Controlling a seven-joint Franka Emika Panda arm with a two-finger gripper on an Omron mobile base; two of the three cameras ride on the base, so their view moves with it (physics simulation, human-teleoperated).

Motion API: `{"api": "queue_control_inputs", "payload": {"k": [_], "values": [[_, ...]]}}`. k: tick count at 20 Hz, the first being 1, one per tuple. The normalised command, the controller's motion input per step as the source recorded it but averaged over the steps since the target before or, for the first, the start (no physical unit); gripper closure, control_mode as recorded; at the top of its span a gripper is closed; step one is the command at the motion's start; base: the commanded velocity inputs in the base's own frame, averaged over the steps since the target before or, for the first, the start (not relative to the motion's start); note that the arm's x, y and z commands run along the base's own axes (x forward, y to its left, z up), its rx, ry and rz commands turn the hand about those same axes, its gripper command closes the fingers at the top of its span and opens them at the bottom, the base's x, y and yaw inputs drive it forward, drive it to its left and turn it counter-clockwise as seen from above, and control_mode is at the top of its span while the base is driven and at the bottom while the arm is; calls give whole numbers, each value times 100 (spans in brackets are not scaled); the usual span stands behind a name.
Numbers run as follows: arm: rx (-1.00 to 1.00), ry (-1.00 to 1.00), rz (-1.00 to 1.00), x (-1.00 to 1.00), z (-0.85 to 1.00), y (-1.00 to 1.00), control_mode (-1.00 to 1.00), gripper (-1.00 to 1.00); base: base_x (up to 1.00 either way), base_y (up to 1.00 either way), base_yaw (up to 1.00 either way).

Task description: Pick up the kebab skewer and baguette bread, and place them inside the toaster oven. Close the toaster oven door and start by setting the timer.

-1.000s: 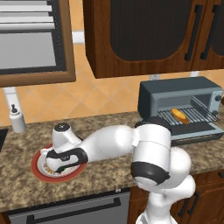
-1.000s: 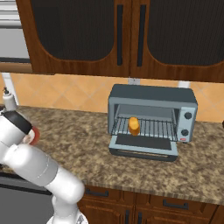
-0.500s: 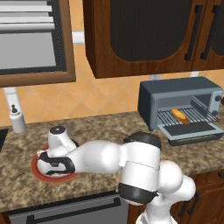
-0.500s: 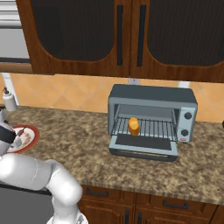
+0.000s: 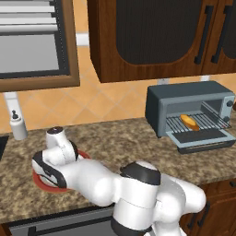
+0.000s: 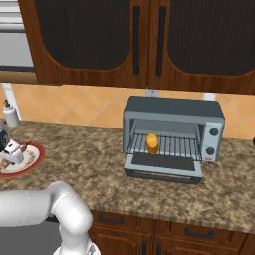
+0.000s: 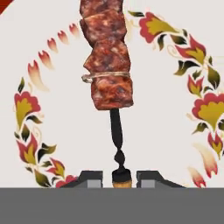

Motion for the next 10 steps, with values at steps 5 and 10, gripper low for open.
{"api": "queue_control_inputs", "payload": {"k": [5,10], "values": [[0,9,0,-28,74,-36,-100,100,0,0,0],[0,5,0,-49,80,-50,-100,100,0,0,0]]}}
